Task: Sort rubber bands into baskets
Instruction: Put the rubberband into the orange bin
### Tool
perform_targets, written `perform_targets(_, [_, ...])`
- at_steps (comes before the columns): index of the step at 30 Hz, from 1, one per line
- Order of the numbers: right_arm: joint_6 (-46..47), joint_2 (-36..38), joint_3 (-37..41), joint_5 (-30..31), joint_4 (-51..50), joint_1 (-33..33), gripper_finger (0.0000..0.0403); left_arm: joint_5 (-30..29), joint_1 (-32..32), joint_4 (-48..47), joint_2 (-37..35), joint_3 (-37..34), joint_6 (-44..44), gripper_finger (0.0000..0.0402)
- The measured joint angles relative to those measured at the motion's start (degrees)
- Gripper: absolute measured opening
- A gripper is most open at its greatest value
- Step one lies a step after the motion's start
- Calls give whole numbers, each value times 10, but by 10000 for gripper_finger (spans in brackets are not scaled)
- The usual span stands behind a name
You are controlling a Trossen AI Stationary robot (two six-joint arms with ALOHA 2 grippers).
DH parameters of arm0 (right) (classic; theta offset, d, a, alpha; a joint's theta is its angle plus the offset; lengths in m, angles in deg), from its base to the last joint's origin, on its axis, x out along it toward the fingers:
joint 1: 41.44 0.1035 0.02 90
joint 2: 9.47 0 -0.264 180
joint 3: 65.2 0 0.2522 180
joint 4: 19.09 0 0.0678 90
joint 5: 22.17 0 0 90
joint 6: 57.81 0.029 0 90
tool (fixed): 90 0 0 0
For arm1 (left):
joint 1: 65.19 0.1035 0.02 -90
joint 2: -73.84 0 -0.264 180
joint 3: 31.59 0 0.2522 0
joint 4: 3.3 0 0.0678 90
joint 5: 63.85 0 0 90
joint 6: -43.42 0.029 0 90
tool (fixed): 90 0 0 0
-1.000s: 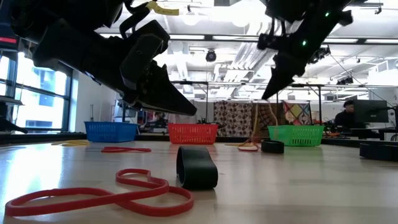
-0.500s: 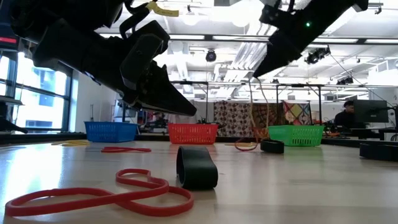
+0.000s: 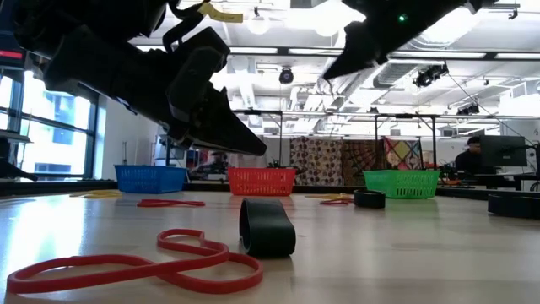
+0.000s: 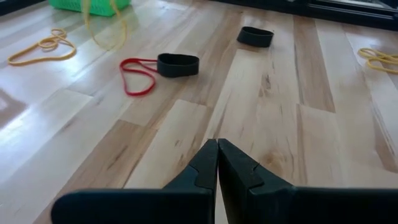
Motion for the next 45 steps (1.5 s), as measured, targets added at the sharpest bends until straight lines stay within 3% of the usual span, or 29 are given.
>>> perform_targets(7, [-40,0,0,-27,89,-39,0,-29,0,1,0,-10,-14,3])
perform_targets(18, [-25,-18,-22,-123,119,-141,0,-21,7,151,0,-100,-30,0])
perform_targets(33, [-41,-229,-283,-166,-11,-240,0,-42,6,147,-16,-127,-43,0])
perform_targets(45, [-11,-340,-332,-187,-7,-298,0,-42,3,147,-19,-127,-38,0])
